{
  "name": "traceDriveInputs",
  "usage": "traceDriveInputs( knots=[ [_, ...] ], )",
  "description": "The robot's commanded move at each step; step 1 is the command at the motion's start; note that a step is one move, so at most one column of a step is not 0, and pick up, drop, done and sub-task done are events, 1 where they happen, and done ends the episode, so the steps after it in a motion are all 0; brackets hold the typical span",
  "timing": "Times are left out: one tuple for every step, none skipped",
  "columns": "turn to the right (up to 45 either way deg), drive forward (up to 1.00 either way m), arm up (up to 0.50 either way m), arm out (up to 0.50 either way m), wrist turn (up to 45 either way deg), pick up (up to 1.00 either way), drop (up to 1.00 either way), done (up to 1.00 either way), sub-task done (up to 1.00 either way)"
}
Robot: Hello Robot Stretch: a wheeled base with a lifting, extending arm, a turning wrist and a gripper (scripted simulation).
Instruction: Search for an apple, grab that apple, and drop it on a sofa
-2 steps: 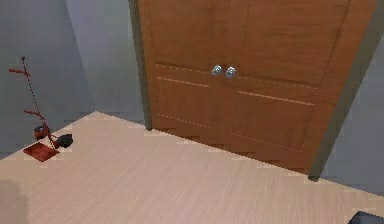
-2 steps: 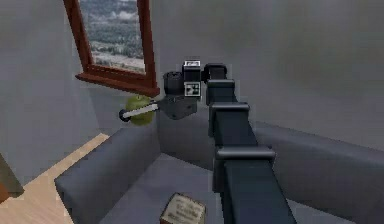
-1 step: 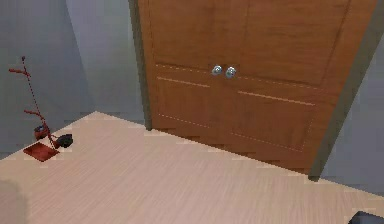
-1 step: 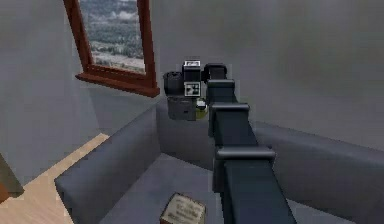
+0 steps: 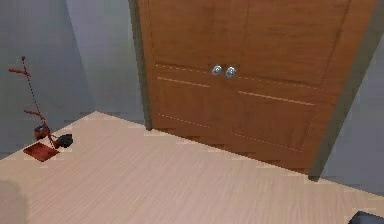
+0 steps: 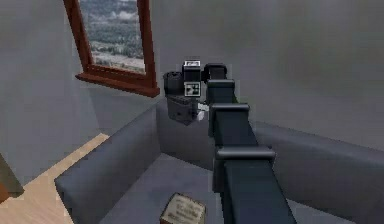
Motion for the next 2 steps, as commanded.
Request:
traceDriveInputs(
  knots=[
    [0.0,0.00,-0.36,0.00,0.0,0.00,0.00,0.00,0.00],
    [0.0,0.00,-0.32,0.00,0.0,0.00,0.00,0.00,0.00]
  ],
)
